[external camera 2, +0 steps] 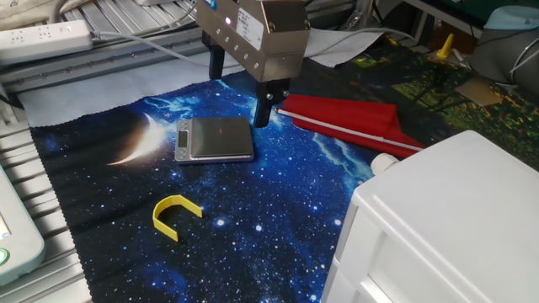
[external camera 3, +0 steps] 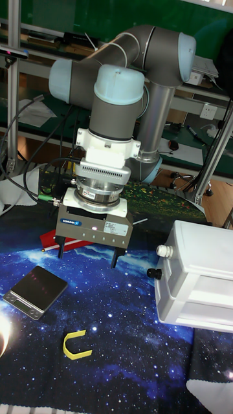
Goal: Use the gripper to push and close the drawer
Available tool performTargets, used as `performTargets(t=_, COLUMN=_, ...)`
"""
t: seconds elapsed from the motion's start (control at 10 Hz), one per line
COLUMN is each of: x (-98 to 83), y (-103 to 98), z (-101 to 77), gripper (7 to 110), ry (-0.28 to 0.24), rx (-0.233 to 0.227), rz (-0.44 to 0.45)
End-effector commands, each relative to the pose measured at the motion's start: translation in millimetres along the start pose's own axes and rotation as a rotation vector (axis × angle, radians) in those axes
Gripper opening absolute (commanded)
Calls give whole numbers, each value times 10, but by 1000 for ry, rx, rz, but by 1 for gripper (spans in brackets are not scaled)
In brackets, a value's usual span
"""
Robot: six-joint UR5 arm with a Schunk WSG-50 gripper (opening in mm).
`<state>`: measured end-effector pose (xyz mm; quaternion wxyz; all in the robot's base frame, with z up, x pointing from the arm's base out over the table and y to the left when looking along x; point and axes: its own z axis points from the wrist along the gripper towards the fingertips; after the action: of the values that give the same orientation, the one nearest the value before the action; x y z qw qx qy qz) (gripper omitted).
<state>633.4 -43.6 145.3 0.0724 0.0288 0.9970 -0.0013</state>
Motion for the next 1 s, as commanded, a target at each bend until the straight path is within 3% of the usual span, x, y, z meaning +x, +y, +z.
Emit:
performTargets(t=0.0, x=-17, y=-9, z=3, gripper=109, ry=-4, rx=-5, rz=9)
performTargets(t=0.9, x=-30, y=-36, z=4, gripper=109, ry=-12, rx=5, rz=34)
